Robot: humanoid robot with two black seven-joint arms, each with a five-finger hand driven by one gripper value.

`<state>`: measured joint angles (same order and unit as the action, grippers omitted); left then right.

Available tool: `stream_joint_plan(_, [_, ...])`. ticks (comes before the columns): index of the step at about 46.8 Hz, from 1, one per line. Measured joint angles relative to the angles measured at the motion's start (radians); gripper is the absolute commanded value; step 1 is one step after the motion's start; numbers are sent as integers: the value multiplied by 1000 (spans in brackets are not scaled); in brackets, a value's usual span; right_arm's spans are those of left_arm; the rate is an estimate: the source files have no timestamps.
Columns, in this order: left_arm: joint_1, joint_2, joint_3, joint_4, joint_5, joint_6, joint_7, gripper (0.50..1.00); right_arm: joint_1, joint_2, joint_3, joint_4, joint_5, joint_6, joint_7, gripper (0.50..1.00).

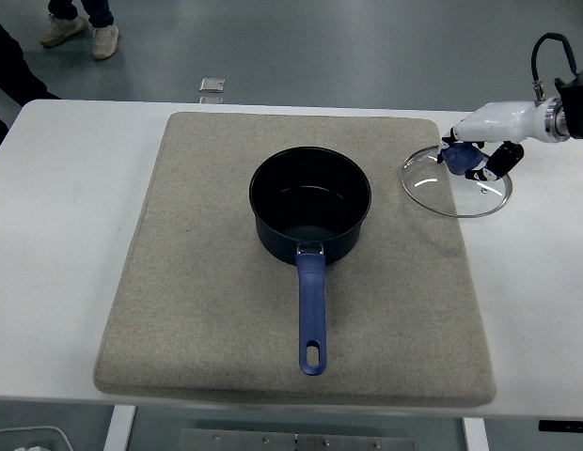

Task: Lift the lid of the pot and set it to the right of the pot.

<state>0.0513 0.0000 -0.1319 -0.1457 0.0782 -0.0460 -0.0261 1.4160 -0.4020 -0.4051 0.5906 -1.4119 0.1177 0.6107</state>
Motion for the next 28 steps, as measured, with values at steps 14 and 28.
stream_joint_plan(14, [0, 0, 0, 0, 0, 0, 0, 1000, 4, -31, -2, 42, 5, -4, 0, 500])
stream_joint_plan(28, [0, 0, 0, 0, 0, 0, 0, 1000, 9, -65, 1, 129, 12, -9, 0, 500])
